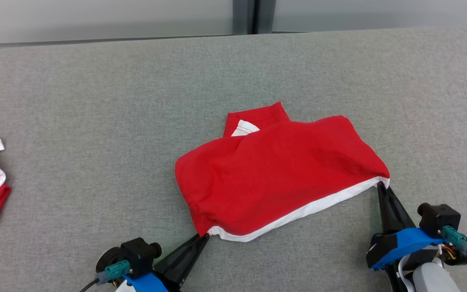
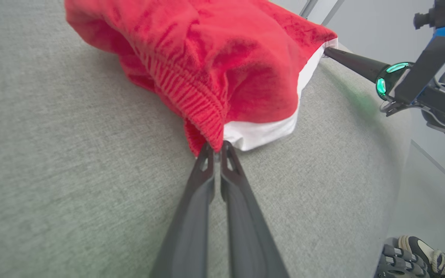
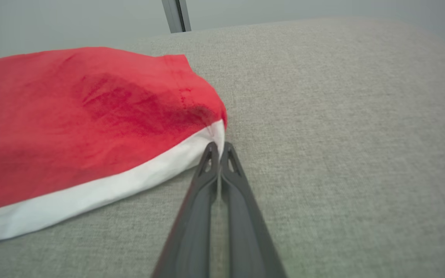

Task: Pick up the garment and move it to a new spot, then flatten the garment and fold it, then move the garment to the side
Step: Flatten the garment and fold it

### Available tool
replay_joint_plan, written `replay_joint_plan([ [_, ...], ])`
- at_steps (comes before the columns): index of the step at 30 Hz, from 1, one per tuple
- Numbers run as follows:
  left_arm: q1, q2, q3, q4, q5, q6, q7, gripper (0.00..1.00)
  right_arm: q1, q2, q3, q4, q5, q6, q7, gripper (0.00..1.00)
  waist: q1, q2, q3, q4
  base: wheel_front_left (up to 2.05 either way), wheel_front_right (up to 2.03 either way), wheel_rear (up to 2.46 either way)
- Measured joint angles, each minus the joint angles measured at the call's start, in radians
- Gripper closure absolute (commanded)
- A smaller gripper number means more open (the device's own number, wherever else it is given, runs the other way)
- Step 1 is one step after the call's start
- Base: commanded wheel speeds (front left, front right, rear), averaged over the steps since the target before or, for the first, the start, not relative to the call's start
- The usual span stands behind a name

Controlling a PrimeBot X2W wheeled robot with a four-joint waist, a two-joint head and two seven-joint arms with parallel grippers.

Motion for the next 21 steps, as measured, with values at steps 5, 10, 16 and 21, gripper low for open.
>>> replay_joint_plan([
  [5, 0.01, -0.013, 0.049, -0.013, 0.0, 0.0, 0.0, 1.0, -0.001, 0.0, 0.002, -0.008, 0.017, 0.0, 0.0, 1.0, 0.0001, 0.0, -0.028, 0.017, 0.0, 0.0, 0.0],
  [10, 0.043, -0.033, 0.163, -0.067, 0.023, 0.0, 0.0, 1.0, -0.001, 0.0, 0.002, -0.067, 0.065, 0.0, 0.0, 1.0, 0.0, -0.0001, -0.095, 0.038, 0.0, 0.0, 0.0],
  [16, 0.044, -0.057, 0.34, -0.17, 0.065, 0.0, 0.0, 1.0, -0.029, 0.0, 0.009, -0.174, 0.107, 0.0, 0.0, 1.0, -0.0002, -0.0003, -0.194, 0.055, 0.0, 0.0, 0.0],
  [21, -0.036, -0.043, 0.433, -0.229, 0.102, 0.0, 0.0, 1.0, -0.09, 0.0, 0.008, -0.259, 0.113, 0.0, 0.0, 1.0, -0.0003, -0.0004, -0.257, 0.052, 0.0, 0.0, 0.0],
])
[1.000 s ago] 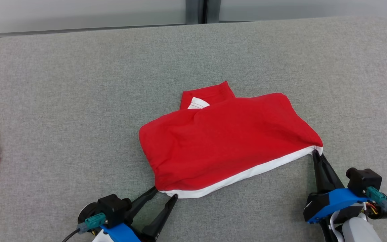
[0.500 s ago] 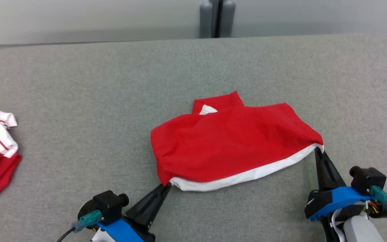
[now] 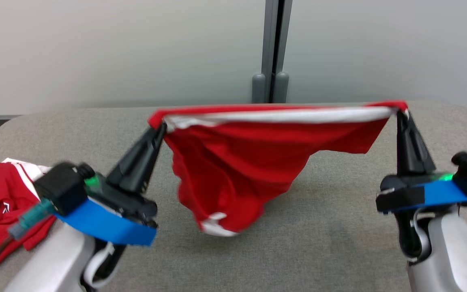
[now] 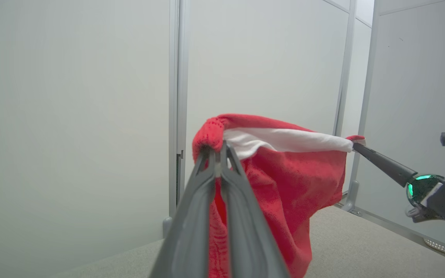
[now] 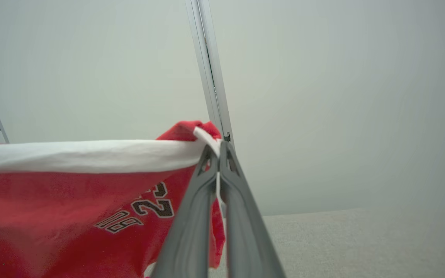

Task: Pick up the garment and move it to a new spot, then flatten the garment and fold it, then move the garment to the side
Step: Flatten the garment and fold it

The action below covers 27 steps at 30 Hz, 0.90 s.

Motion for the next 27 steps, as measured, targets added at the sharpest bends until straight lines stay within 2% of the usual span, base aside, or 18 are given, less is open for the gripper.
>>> replay_joint_plan([
  [4, -0.096, 0.032, 0.025, 0.0, -0.007, 0.0, 0.0, 1.0, -0.079, 0.0, 0.005, -0.037, -0.019, 0.0, 0.0, 1.0, 0.0, -0.0001, -0.009, -0.006, 0.0, 0.0, 0.0],
  [8, -0.199, 0.078, 0.012, 0.026, -0.018, 0.0, 0.0, 1.0, -0.175, 0.0, 0.014, -0.039, -0.051, 0.0, 0.0, 1.0, 0.0002, 0.0, 0.029, -0.02, 0.0, 0.0, 0.0],
  [16, -0.419, 0.131, -0.012, 0.158, -0.039, 0.0, 0.0, 1.0, -0.438, 0.002, 0.012, 0.077, -0.147, 0.0, 0.0, 1.0, 0.0006, 0.0004, 0.191, -0.062, 0.0, 0.0, 0.0],
  [22, -0.595, 0.137, 0.036, 0.167, -0.044, -0.003, 0.0, 1.0, -0.672, 0.003, -0.073, 0.079, -0.194, 0.002, 0.0, 1.0, 0.0007, 0.0008, 0.297, -0.077, 0.0, 0.0, 0.0],
  [27, -0.628, 0.117, 0.055, 0.148, -0.072, -0.003, 0.0, 1.0, -0.718, 0.004, -0.095, 0.074, -0.207, 0.002, 0.0, 1.0, 0.0006, 0.0008, 0.317, -0.069, 0.0, 0.0, 0.0],
])
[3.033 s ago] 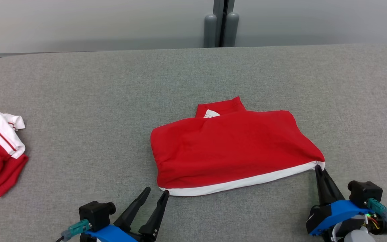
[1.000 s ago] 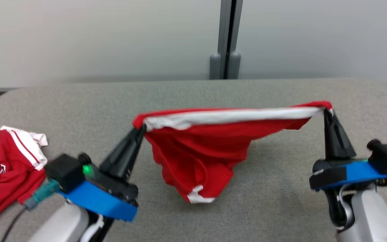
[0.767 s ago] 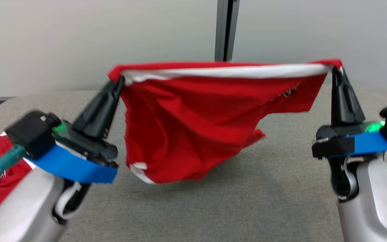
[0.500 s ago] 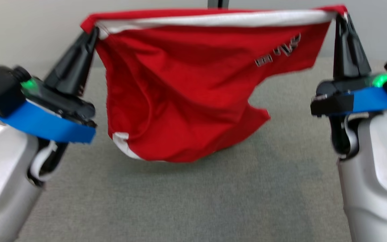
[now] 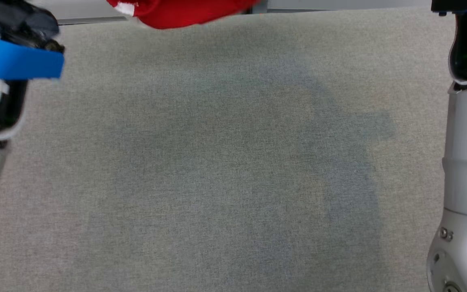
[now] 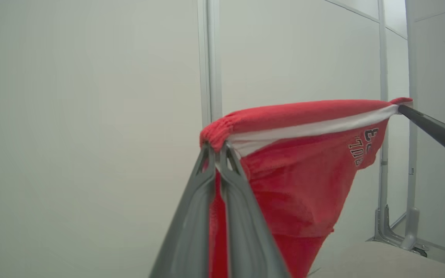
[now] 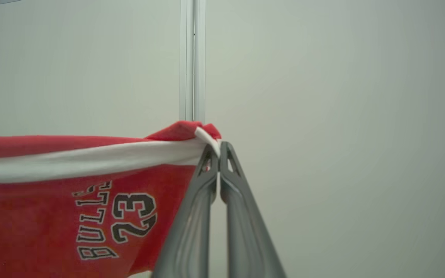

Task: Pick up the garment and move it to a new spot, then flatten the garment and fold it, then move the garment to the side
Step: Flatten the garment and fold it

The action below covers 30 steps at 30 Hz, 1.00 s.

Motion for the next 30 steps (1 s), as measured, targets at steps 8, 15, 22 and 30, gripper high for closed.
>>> replay_joint_plan([
  [8, 0.295, -0.029, -0.178, 0.114, -0.143, 0.001, 0.0, 1.0, 0.344, -0.003, 0.073, 0.026, 0.069, -0.001, 0.0, 1.0, -0.0004, -0.0003, -0.047, -0.004, 0.0, 0.0, 0.0],
  [15, 0.6, -0.113, -0.255, 0.225, -0.227, 0.001, 0.0, 1.0, 0.715, -0.002, 0.133, 0.066, 0.129, -0.001, 0.0, 1.0, -0.0004, -0.0006, -0.108, -0.014, 0.0, 0.0, 0.0],
  [22, 0.769, -0.178, -0.259, 0.274, -0.231, 0.001, 0.0, 1.0, 0.91, -0.003, 0.137, 0.073, 0.167, -0.001, 0.0, 1.0, -0.0005, -0.0008, -0.206, -0.006, 0.0, 0.0, 0.0],
  [30, 0.908, -0.235, -0.233, 0.292, -0.199, 0.001, 0.0, 1.0, 1.08, -0.003, 0.136, 0.082, 0.194, -0.002, 0.0, 1.0, -0.0007, -0.0009, -0.323, -0.006, 0.0, 0.0, 0.0],
])
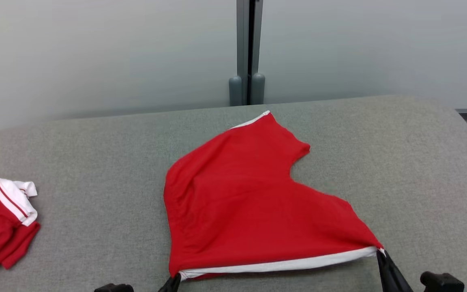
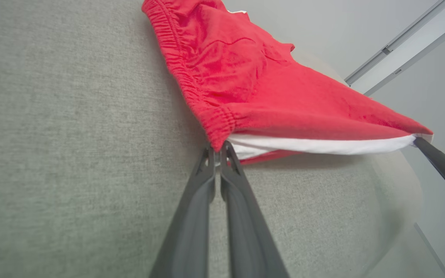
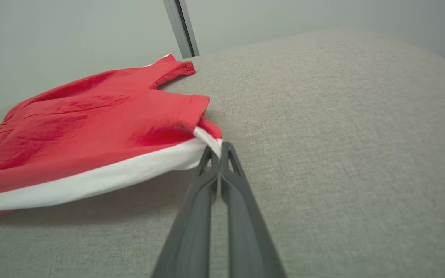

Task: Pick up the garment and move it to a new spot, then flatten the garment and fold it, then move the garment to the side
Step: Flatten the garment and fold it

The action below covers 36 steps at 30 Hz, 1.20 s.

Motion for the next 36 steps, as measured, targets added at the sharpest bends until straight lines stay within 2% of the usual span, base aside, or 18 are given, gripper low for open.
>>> replay_joint_plan([
  [6, 0.057, -0.018, 0.023, -0.032, 0.037, 0.0, 0.0, 1.0, 0.076, 0.0, -0.03, -0.04, 0.008, 0.0, 0.0, 1.0, 0.0001, 0.0, -0.021, 0.006, 0.0, 0.0, 0.0],
  [11, 0.026, -0.01, 0.027, -0.08, 0.064, 0.0, 0.0, 1.0, 0.032, 0.0, -0.05, -0.064, 0.014, 0.0, 0.0, 1.0, 0.0001, 0.0001, 0.005, 0.022, 0.0, 0.0, 0.0],
  [19, -0.183, 0.053, 0.02, -0.188, 0.055, 0.0, 0.0, 1.0, -0.27, -0.001, -0.068, -0.047, -0.049, 0.0, 0.0, 1.0, 0.0006, 0.0006, 0.13, 0.063, 0.0, 0.0, 0.0],
  [24, -0.338, 0.076, 0.004, -0.216, 0.016, 0.0, 0.0, 1.0, -0.509, 0.0, -0.08, 0.057, -0.144, 0.0, 0.0, 1.0, 0.0007, 0.0007, 0.228, 0.099, 0.0, 0.0, 0.0],
  [25, -0.396, 0.079, 0.001, -0.219, -0.001, 0.0, 0.0, 1.0, -0.601, 0.0, -0.1, 0.105, -0.184, 0.0, 0.0, 1.0, 0.0007, 0.0007, 0.268, 0.115, 0.0, 0.0, 0.0],
  [27, -0.449, 0.08, -0.006, -0.218, -0.021, 0.0, 0.0, 1.0, -0.688, 0.0, -0.124, 0.158, -0.237, 0.0, 0.0, 1.0, 0.0007, 0.0007, 0.308, 0.132, 0.0, 0.0, 0.0],
  [36, -0.618, 0.06, -0.057, -0.196, -0.064, 0.0, 0.0, 1.0, -0.94, 0.0, -0.231, 0.341, -0.415, 0.0, 0.0, 1.0, 0.0007, 0.0008, 0.451, 0.218, 0.0, 0.0, 0.0],
])
